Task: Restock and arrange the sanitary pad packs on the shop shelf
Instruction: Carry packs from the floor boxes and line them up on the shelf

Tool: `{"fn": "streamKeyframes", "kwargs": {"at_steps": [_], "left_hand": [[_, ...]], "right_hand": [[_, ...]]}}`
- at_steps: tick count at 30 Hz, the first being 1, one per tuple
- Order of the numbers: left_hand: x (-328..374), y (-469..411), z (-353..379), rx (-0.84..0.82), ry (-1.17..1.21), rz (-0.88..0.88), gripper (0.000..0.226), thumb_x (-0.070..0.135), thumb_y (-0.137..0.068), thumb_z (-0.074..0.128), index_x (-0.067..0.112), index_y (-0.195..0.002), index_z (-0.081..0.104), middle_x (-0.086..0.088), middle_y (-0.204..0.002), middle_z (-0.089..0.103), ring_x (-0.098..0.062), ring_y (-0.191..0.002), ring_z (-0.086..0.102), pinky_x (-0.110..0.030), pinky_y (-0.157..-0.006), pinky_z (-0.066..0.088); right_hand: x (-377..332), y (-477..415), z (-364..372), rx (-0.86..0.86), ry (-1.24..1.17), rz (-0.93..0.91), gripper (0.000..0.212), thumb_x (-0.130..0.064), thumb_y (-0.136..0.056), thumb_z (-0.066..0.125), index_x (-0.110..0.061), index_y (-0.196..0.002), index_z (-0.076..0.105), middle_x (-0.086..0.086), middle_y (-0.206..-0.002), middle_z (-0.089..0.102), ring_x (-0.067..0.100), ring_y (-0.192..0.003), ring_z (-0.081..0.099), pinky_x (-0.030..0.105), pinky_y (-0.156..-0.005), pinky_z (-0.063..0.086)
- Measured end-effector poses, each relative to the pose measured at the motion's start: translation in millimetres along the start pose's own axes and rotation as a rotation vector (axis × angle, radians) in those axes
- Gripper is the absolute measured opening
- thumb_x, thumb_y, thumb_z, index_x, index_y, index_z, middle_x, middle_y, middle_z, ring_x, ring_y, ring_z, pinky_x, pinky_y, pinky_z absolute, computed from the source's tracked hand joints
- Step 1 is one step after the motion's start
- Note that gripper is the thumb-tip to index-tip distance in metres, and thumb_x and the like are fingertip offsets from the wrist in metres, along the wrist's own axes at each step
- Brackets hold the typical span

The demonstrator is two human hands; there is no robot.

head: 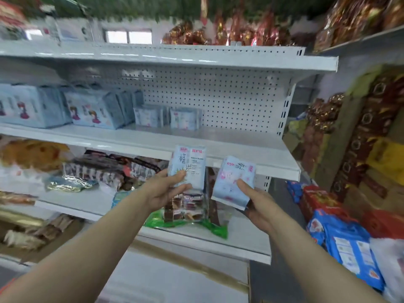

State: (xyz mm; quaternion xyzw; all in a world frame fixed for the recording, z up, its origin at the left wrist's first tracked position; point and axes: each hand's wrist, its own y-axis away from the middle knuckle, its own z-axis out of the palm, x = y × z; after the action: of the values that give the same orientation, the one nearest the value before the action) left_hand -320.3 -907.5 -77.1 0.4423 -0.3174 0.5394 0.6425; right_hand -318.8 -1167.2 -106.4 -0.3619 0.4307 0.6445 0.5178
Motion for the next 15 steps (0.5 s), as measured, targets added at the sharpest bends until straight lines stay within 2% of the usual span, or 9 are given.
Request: {"fn": "streamKeyframes", "kwargs": {"at_steps": [1,4,6,9,12,13,15], "left_hand": [[10.9,-1.9,-0.2,0.003,0.01,0.028,0.018,0.008,-0.095,0.061,0.008,-0.112,0.065,-0.012,-0.109,0.071,-0.027,-0.078,0.075,-0.02,-0.053,0.059],[39.4,-11.2,-5.3,-0.017,0.057,0.056,0.025,0.016,-0.095,0.063,0.006,-0.117,0.065,-0.015,-0.115,0.07,-0.035,-0.095,0.071,-0.022,-0.055,0.059],[55.6,-22.0,-11.1,-0.042,0.065,0.066,0.035,0.022,-0.095,0.063,0.004,-0.124,0.062,-0.018,-0.119,0.07,-0.036,-0.101,0.07,-0.023,-0.056,0.059],[81.9,-43.2,-25.5,-0.069,0.093,0.083,0.047,0.036,-0.092,0.065,0.004,-0.127,0.062,-0.019,-0.123,0.067,-0.035,-0.104,0.069,-0.031,-0.062,0.063],[111.9,-69.5,-50.2,-0.052,0.116,0.079,0.065,0.056,-0.087,0.062,0.003,-0.126,0.061,-0.019,-0.123,0.063,-0.035,-0.105,0.07,-0.046,-0.083,0.061],[121.9,-77.8,-59.3,-0.028,0.074,0.091,0.062,0.055,-0.089,0.06,0.003,-0.122,0.064,-0.019,-0.122,0.064,-0.033,-0.104,0.07,-0.045,-0.085,0.061],[141.1,-90.6,-78.1,0.016,-0.06,0.136,0.039,0.04,-0.094,0.064,0.006,-0.111,0.072,-0.016,-0.119,0.068,-0.03,-0.102,0.07,-0.04,-0.084,0.06]], "right_hand": [[-9.6,-1.4,7.5,-0.008,0.012,-0.019,0.032,-0.022,-0.091,0.072,-0.006,-0.119,0.067,0.012,-0.108,0.076,0.023,-0.089,0.075,0.035,-0.075,0.063],[-33.8,-7.3,31.3,-0.025,0.044,-0.07,0.026,-0.02,-0.092,0.071,-0.005,-0.113,0.067,0.011,-0.1,0.078,0.021,-0.08,0.076,0.031,-0.062,0.061],[-44.3,-15.0,48.8,-0.028,0.062,-0.097,0.027,-0.021,-0.091,0.072,-0.006,-0.114,0.068,0.01,-0.1,0.078,0.019,-0.079,0.076,0.027,-0.059,0.059],[-53.6,-32.0,77.8,-0.014,0.096,-0.127,0.032,-0.024,-0.09,0.074,-0.007,-0.116,0.067,0.009,-0.104,0.078,0.02,-0.086,0.076,0.029,-0.066,0.06],[-58.4,-54.1,109.5,0.012,0.107,-0.146,0.039,-0.026,-0.087,0.076,-0.007,-0.119,0.067,0.009,-0.107,0.077,0.024,-0.1,0.073,0.034,-0.079,0.059],[-59.9,-61.2,120.9,0.02,0.106,-0.153,0.039,-0.026,-0.087,0.076,-0.007,-0.119,0.066,0.009,-0.107,0.077,0.025,-0.101,0.073,0.035,-0.08,0.059],[-61.8,-75.7,145.9,0.032,0.104,-0.171,0.037,-0.025,-0.087,0.076,-0.007,-0.119,0.066,0.009,-0.107,0.077,0.024,-0.1,0.074,0.035,-0.082,0.06]]}}
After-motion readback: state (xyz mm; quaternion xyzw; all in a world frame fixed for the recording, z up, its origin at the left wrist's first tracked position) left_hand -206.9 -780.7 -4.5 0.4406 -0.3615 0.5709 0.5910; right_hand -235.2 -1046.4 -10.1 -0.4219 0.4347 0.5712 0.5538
